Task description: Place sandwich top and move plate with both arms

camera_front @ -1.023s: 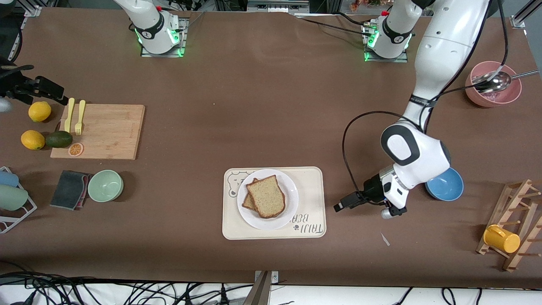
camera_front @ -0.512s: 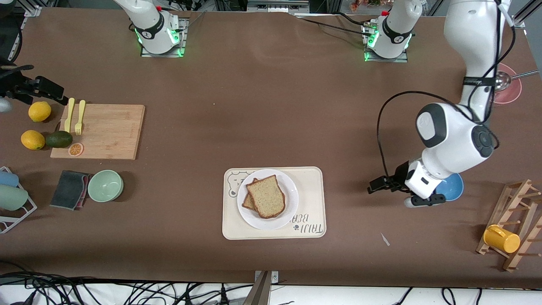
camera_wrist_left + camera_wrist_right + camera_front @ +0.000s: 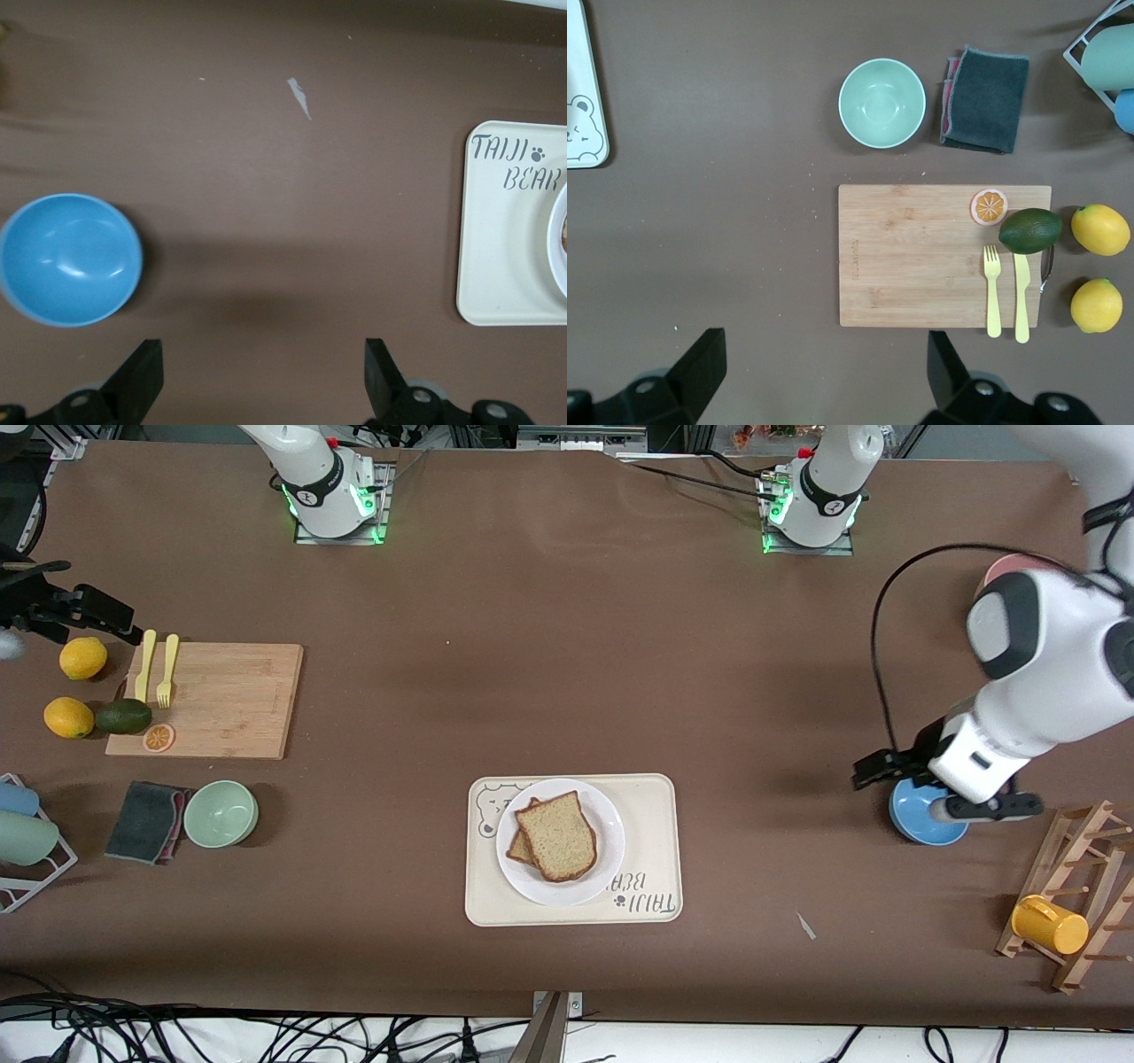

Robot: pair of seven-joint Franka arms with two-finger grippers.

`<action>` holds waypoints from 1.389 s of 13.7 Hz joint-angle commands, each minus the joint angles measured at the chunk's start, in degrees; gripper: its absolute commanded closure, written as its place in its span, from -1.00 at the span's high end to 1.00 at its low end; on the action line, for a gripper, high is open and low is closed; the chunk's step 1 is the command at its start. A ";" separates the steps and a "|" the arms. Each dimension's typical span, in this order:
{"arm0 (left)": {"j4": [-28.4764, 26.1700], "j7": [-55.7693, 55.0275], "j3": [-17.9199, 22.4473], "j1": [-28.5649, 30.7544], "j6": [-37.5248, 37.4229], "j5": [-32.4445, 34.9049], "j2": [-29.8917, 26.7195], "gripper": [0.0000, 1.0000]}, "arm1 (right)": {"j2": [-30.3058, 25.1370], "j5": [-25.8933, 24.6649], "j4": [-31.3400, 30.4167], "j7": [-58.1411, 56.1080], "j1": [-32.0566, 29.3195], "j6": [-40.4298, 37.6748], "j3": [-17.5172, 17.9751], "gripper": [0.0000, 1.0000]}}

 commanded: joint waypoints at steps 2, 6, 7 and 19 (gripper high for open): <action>4.20 -0.47 -0.42 1.48 -11.77 4.76 -4.52 1.00 | 0.49 0.93 1.42 -0.88 -0.07 -1.16 -0.09 1.00; 5.36 -0.21 -0.42 2.36 -16.71 4.85 -7.42 1.00 | 0.49 0.93 1.42 -0.88 -0.07 -1.16 -0.09 1.00; 5.36 -0.21 -0.42 2.45 -17.59 4.85 -8.12 1.00 | 0.49 0.93 1.42 -0.88 -0.07 -1.16 -0.09 1.00; 5.53 0.06 -5.51 9.04 -17.95 7.84 -9.00 1.00 | 0.49 0.93 1.42 -0.88 -0.07 -1.16 -0.09 1.00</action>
